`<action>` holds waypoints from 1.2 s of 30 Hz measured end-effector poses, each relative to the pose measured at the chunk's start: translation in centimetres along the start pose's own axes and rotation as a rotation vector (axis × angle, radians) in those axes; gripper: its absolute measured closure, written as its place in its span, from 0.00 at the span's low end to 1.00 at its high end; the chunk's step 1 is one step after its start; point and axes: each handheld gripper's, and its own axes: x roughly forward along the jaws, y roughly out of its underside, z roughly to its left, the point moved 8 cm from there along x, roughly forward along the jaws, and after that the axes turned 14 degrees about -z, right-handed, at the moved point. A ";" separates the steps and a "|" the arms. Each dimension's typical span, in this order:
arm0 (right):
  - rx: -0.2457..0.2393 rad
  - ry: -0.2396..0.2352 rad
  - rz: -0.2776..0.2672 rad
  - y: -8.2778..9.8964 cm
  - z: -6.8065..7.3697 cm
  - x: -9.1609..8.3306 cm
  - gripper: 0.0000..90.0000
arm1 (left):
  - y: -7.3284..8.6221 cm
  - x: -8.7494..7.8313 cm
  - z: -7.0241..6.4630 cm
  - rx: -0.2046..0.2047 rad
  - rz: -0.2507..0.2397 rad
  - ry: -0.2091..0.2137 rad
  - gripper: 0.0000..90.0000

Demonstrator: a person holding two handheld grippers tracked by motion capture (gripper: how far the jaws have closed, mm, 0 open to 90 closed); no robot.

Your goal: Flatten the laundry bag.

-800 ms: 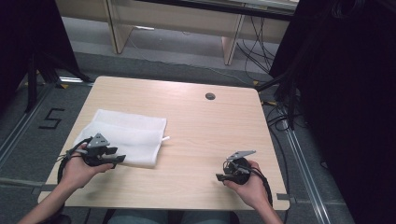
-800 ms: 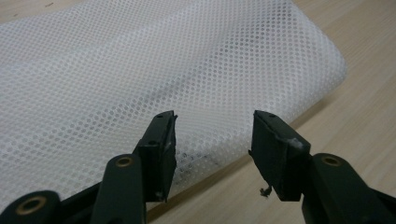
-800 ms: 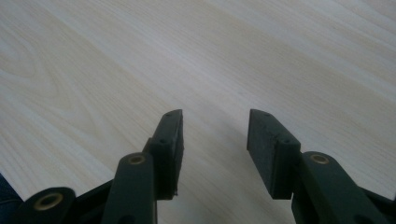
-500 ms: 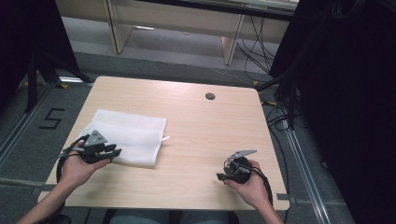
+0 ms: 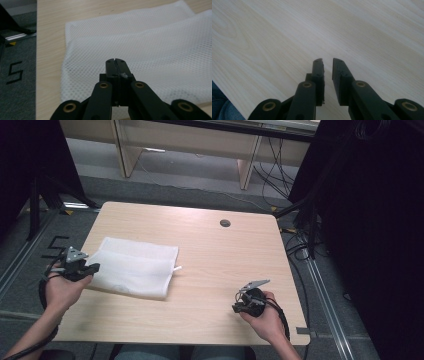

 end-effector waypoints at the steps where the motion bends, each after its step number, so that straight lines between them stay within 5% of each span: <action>1: 0.000 0.000 0.000 0.0 0.0 0.0 0.90 | 0.0 0.0 0.0 0.000 0.000 0.000 1.00; 6: 0.004 -0.008 0.007 0.0 -0.3 0.0 0.90 | 0.9 1.1 1.4 -0.009 0.064 -0.050 1.00; 11: 0.015 -0.005 0.005 0.0 -0.3 -0.2 0.90 | 0.4 1.3 2.7 0.000 0.054 -0.087 1.00; 18: 0.018 -0.003 -0.001 -0.1 -0.2 0.0 0.89 | 0.7 2.1 6.1 -0.039 0.055 -0.204 1.00; 21: 0.016 -0.004 0.005 0.0 -0.2 0.0 0.89 | 1.1 2.3 6.4 -0.044 0.076 -0.208 1.00; 26: 0.013 -0.008 0.005 -0.1 -0.1 0.1 0.89 | 2.8 3.1 5.8 -0.024 0.165 -0.152 1.00; 31: 0.018 -0.009 0.008 0.0 0.0 0.0 0.89 | 3.0 3.6 5.0 -0.014 0.180 -0.126 1.00; 36: 0.013 -0.012 0.003 0.0 0.0 0.2 0.88 | 2.8 4.3 4.0 0.044 0.212 -0.095 1.00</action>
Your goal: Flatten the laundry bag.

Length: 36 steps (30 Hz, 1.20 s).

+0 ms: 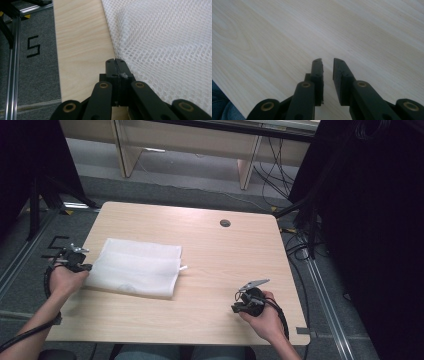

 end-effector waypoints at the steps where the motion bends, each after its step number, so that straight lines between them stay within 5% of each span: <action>1: -0.004 0.000 0.005 0.0 0.0 0.0 0.88 | -0.1 0.2 -0.1 0.011 0.006 0.003 1.00; 18: 0.014 -0.006 0.017 0.1 0.2 0.0 0.88 | -1.1 1.2 -3.4 0.100 0.023 0.069 1.00; 19: -0.019 -0.009 -0.003 -0.1 0.0 0.2 0.88 | -1.3 1.4 -3.9 0.108 0.018 0.076 1.00; 28: 0.010 0.000 0.005 0.0 0.0 -0.1 0.87 | -3.0 2.2 -8.5 0.196 -0.004 0.149 1.00; 34: -0.017 -0.002 -0.015 -0.2 -0.3 0.0 0.87 | -3.6 2.5 -10.9 0.217 -0.024 0.187 1.00; 36: 0.023 0.002 0.002 -0.1 0.0 -0.2 0.86 | -3.8 2.5 -11.8 0.230 -0.020 0.202 1.00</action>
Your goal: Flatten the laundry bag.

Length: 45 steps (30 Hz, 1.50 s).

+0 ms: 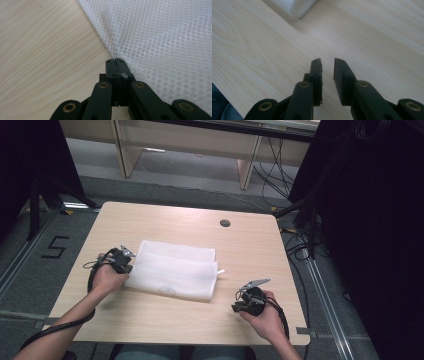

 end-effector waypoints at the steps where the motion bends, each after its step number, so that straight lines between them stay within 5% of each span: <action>1: -0.019 0.004 -0.013 -0.1 -0.2 0.1 0.86 | -0.3 0.3 -0.6 0.020 -0.005 0.010 1.00; 8: -0.017 0.015 -0.014 -0.4 -0.3 0.0 0.85 | -1.2 1.4 -2.4 0.071 0.001 0.037 1.00; 10: -0.050 0.015 -0.037 -0.6 -0.6 0.0 0.85 | -1.6 1.8 -2.8 0.082 -0.007 0.045 1.00; 14: -0.024 0.023 -0.033 -0.8 -0.6 -0.2 0.84 | -2.2 1.6 -2.9 0.080 -0.035 0.040 0.99; 16: -0.025 0.026 -0.037 -1.1 -0.6 -0.1 0.82 | -2.4 1.3 -2.8 0.074 -0.036 0.050 0.98; 19: -0.028 0.031 -0.047 -1.8 -0.6 -0.2 0.79 | -3.6 -0.8 -2.0 0.036 -0.111 0.024 0.95; 23: -0.051 0.045 -0.068 -3.0 -0.8 -0.1 0.76 | -4.6 -2.5 -2.5 0.046 -0.165 0.035 0.93; 24: -0.057 0.045 -0.065 -4.1 -0.8 0.2 0.74 | -4.9 -3.1 -4.1 0.057 -0.177 0.096 0.93; 25: -0.057 0.045 -0.065 -4.1 -0.8 0.2 0.74 | -4.9 -3.1 -4.1 0.057 -0.177 0.096 0.92; 28: -0.089 0.042 -0.086 -6.9 -0.9 1.6 0.69 | -4.7 -3.1 -8.3 0.067 -0.165 0.242 0.90; 29: -0.092 0.041 -0.089 -7.4 -0.9 2.0 0.67 | -4.5 -3.0 -10.2 0.101 -0.147 0.304 0.89; 30: -0.092 0.041 -0.089 -7.4 -0.9 2.0 0.67 | -4.5 -3.0 -10.2 0.101 -0.147 0.304 0.89; 31: -0.110 0.032 -0.095 -8.6 -0.9 3.3 0.63 | -4.4 -3.0 -12.1 0.137 -0.115 0.375 0.88; 39: -0.114 0.036 -0.074 -11.4 -2.0 7.5 0.54 | -4.7 -1.6 -15.8 0.196 -0.101 0.458 0.82; 40: -0.110 0.045 -0.062 -12.0 -2.3 8.7 0.51 | -4.8 -1.4 -15.9 0.237 -0.095 0.466 0.81; 42: -0.133 0.044 -0.067 -12.2 -2.5 9.1 0.51 | -4.9 -0.9 -16.6 0.213 -0.112 0.459 0.80; 45: -0.152 0.065 -0.062 -13.1 -3.0 10.7 0.49 | -4.8 -0.4 -17.1 0.247 -0.128 0.451 0.79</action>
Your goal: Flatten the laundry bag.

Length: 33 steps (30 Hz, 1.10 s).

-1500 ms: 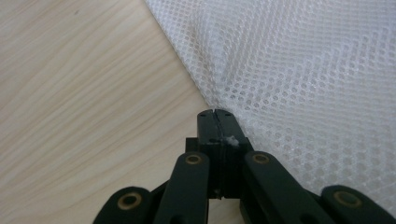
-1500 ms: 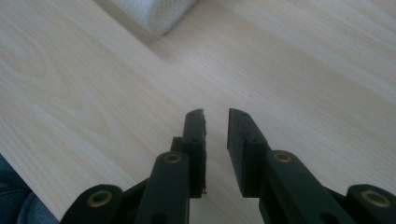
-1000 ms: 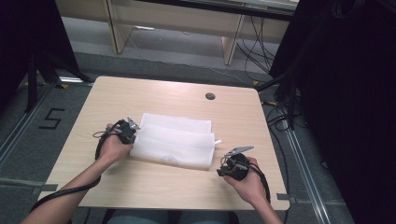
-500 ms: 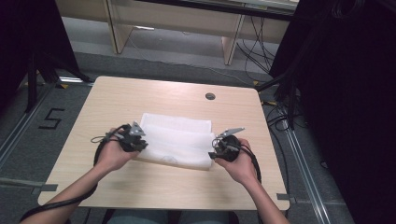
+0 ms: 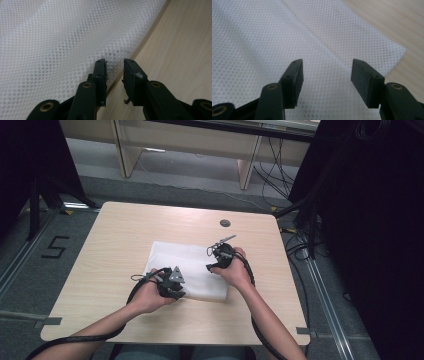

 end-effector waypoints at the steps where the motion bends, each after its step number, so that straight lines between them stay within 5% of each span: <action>1: 0.014 0.000 0.005 -0.2 0.1 0.2 0.49 | 0.0 0.2 -0.2 -0.007 -0.002 0.014 0.79; 11: -0.024 -0.008 0.057 0.0 -0.2 3.0 0.48 | 0.6 0.6 0.1 -0.013 -0.001 -0.003 0.81; 19: -0.027 -0.075 0.078 0.6 0.3 3.3 0.71 | 0.8 0.7 0.1 -0.003 0.007 -0.006 0.82; 20: -0.038 -0.092 0.089 0.6 0.6 3.2 0.81 | 0.8 0.7 0.1 0.004 0.008 -0.006 0.82; 25: -0.046 -0.090 0.123 0.7 1.3 2.9 0.95 | 0.9 0.8 0.1 0.001 0.009 -0.010 0.83; 29: -0.066 -0.091 0.129 0.3 1.6 2.5 1.00 | 0.9 0.9 0.1 -0.002 0.009 -0.011 0.83; 30: -0.032 -0.081 0.158 0.4 1.9 2.1 1.00 | 0.9 0.9 0.0 -0.016 0.006 -0.013 0.83; 33: -0.036 -0.080 0.153 0.0 2.0 1.8 1.00 | 0.9 0.8 0.0 -0.015 0.005 -0.013 0.84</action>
